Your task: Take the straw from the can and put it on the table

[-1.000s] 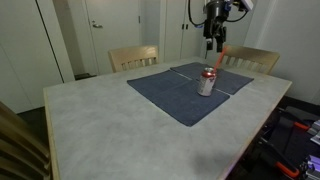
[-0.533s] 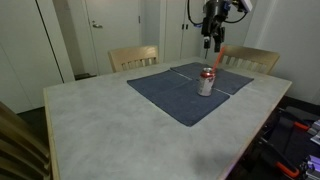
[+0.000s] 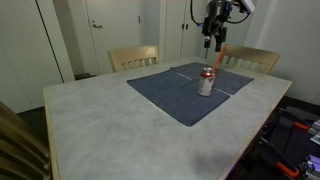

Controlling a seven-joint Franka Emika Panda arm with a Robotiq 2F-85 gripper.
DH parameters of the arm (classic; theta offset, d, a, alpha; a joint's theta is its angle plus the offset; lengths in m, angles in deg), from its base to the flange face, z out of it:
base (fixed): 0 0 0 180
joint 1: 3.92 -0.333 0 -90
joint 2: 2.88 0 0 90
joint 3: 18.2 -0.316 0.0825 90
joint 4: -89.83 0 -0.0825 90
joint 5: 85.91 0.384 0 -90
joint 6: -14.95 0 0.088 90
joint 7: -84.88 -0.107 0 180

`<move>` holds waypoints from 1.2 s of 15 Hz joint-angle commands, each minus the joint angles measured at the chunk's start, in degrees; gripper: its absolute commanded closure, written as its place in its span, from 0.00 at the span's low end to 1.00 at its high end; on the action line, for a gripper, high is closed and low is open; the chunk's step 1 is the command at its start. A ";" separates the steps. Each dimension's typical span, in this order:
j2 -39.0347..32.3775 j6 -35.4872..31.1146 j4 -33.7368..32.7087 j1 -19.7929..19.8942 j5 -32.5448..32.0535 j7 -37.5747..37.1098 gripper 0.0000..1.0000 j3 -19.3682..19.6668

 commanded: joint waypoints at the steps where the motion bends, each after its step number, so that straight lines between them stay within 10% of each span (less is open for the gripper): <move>1: 1.71 0.23 1.97 1.24 -1.63 -1.36 0.00 -0.19; 10: -0.35 5.28 0.94 1.29 -5.76 -4.16 0.02 -0.25; 18: -1.01 5.24 0.28 1.26 -5.47 -4.37 0.67 -0.32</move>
